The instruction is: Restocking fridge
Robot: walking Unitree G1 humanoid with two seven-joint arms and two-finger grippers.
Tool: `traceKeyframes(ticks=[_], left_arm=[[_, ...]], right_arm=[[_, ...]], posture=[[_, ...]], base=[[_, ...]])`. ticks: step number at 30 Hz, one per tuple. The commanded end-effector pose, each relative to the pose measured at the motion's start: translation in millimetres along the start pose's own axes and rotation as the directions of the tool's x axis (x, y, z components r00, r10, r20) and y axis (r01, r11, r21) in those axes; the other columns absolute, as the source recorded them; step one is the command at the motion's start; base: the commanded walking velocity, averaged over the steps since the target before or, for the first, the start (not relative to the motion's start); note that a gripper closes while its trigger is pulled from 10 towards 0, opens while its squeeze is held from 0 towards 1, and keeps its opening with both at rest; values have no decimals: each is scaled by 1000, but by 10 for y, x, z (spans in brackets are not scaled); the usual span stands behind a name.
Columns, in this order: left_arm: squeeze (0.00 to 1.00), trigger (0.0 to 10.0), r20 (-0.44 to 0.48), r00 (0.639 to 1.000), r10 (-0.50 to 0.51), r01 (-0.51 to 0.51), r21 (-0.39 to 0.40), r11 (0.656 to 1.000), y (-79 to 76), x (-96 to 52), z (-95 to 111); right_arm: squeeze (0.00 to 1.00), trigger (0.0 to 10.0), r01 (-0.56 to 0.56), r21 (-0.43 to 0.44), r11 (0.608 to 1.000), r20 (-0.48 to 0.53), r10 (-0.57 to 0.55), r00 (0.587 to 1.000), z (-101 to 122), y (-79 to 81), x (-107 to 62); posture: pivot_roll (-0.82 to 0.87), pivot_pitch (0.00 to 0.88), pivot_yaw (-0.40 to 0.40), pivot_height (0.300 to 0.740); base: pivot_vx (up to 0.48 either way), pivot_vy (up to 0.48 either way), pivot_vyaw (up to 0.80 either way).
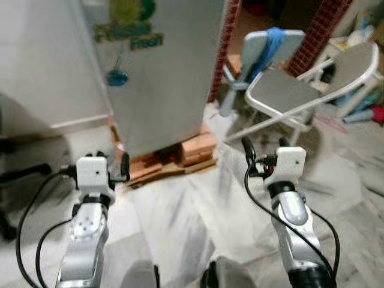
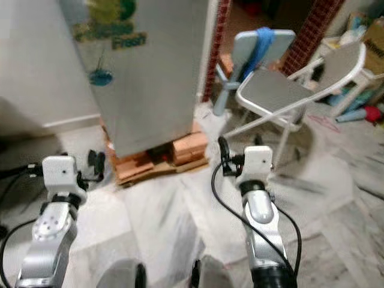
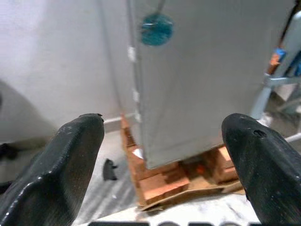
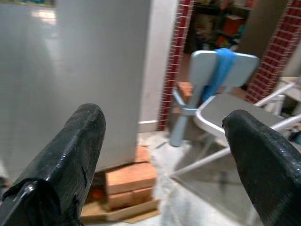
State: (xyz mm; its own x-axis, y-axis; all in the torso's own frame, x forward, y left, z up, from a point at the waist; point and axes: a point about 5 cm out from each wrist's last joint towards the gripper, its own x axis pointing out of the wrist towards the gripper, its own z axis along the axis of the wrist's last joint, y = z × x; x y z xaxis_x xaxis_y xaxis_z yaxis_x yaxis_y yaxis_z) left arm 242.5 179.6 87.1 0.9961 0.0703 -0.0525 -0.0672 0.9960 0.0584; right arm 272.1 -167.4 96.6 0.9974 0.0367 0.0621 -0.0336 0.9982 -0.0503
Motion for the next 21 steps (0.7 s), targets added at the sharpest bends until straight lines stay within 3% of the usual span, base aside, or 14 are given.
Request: traceKeyframes(ticks=[1,7,21], left_arm=[[0,10000,2,1000,-18,18,-10,1000,-57,-6,7],[0,10000,8,999,-32,32,-11,999,-79,-1,11],[0,10000,-17,1000,-24,24,6,1000,-38,-9,-36]], right_arm=[[0,10000,24,-12,1000,-28,-24,999,-53,-87,-39],[0,10000,16,-7,1000,-25,-16,1000,-52,-84,-32],[0,10000,-39,-54,998,25,40,999,-3,-5,-14]], posture=[[60,111,-45,740],[62,108,-49,740],[68,94,-42,740]], base=[[0,431,-800],[0,431,-800],[304,371,-800]])
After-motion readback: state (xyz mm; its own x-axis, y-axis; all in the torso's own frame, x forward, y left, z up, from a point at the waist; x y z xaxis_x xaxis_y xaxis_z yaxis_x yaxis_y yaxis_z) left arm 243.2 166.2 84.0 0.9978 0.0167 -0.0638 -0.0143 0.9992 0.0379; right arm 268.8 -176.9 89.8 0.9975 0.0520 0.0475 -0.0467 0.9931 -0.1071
